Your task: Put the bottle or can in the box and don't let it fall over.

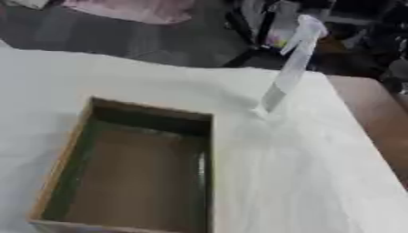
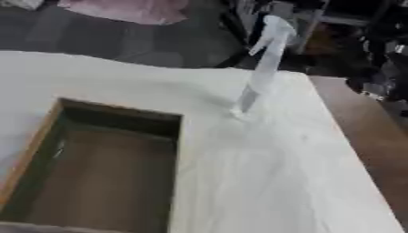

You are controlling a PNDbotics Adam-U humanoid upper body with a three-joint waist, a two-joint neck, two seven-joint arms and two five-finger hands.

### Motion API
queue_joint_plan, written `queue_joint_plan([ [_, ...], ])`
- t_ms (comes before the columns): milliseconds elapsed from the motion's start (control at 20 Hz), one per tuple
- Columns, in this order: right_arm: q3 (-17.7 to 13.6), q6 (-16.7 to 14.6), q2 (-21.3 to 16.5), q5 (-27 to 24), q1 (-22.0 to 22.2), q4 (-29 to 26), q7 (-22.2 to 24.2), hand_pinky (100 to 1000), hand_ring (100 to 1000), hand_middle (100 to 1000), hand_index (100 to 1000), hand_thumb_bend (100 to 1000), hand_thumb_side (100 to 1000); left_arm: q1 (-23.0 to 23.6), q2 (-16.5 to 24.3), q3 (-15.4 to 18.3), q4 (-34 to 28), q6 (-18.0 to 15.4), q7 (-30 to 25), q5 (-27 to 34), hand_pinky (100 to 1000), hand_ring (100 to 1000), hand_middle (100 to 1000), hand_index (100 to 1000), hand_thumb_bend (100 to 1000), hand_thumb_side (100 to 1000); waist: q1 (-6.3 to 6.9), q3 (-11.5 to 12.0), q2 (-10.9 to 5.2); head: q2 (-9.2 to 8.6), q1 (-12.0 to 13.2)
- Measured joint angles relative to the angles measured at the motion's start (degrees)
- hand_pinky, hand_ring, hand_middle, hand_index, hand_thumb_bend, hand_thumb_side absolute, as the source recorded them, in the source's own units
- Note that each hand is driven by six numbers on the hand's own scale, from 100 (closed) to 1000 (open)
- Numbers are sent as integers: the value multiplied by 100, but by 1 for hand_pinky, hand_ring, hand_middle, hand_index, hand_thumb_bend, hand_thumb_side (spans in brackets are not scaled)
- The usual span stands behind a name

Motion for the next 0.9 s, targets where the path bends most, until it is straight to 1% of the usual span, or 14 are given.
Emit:
queue_joint_plan([
  [150,0,4,0,-44,1,4,-87,923,1000,1000,910,212,407,-8,0,9,0,-26,2,0,599,381,758,843,141,814,-5,116,15,-2,-126],
  [350,-6,9,0,-89,52,35,-232,924,1000,1000,911,208,401,-7,-5,10,0,-57,-6,0,598,379,758,843,139,815,0,257,50,-12,-372],
  [600,-74,-7,-2,-134,105,59,-444,922,1000,1000,909,205,389,53,-58,46,0,-97,5,-48,597,377,758,843,138,819,9,301,117,-43,-517],
  [650,-89,-13,-3,-147,116,59,-494,921,1000,1000,908,199,401,53,-60,46,0,-102,10,-57,597,377,759,843,138,819,9,303,127,-45,-540],
  [700,-110,-19,-4,-162,143,59,-545,921,1000,1000,908,203,379,53,-66,47,0,-106,14,-72,597,376,758,843,138,819,9,303,135,-47,-559],
  [900,-196,-65,-14,-268,235,46,-800,925,1000,1000,910,187,370,56,-102,49,0,-118,25,-123,597,376,759,844,138,821,12,302,171,-61,-617],
])
